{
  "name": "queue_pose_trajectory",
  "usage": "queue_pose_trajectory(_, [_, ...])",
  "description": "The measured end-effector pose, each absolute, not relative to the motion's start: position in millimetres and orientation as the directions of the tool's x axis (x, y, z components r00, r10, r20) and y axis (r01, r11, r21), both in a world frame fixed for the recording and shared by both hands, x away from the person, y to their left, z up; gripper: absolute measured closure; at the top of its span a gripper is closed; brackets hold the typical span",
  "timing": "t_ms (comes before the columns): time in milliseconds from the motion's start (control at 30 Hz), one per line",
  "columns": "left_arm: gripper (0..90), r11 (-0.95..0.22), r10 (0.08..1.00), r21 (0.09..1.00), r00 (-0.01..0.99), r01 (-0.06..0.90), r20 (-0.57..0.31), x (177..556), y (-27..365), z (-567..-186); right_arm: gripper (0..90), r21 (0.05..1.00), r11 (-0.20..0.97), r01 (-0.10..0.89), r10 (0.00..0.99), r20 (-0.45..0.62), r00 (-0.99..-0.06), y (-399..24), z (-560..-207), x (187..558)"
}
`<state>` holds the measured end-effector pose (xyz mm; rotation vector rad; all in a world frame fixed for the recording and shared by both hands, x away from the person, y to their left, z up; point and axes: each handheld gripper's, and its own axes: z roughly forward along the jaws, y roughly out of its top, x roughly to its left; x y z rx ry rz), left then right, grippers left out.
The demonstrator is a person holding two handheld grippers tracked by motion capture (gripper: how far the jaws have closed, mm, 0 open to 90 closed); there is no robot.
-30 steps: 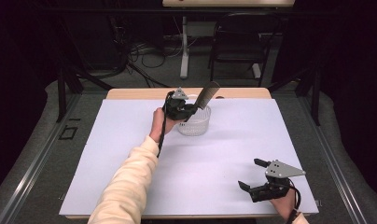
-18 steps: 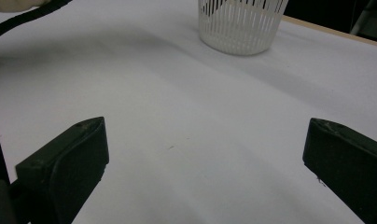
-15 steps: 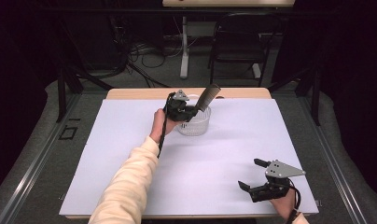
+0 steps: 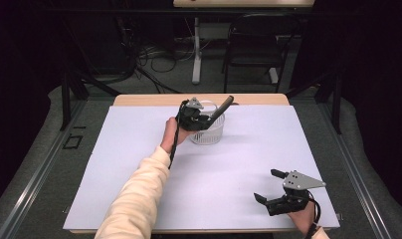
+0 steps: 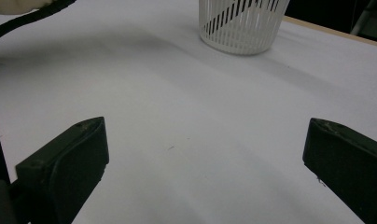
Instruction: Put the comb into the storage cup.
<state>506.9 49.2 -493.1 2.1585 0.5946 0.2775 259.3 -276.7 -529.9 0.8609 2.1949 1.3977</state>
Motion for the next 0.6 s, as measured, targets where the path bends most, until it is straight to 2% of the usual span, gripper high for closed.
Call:
queue_pose_trajectory(200, [58.5, -0.51, 0.493, 0.803, 0.87, 0.307, -0.02, 504, 50, -490, 0.0, 0.907, 0.309, 0.285, 0.681, -0.002, -0.732, -277, -530, 259])
queue_pose_trajectory(400, [36.8, -0.518, 0.491, 0.801, 0.871, 0.301, -0.01, 499, 53, -479, 0.0, 0.907, 0.31, 0.285, 0.682, -0.004, -0.731, -277, -530, 259])
queue_pose_trajectory(600, [25.1, -0.523, 0.491, 0.8, 0.871, 0.295, -0.001, 493, 58, -466, 0.0, 0.907, 0.311, 0.285, 0.683, -0.006, -0.73, -277, -530, 259])
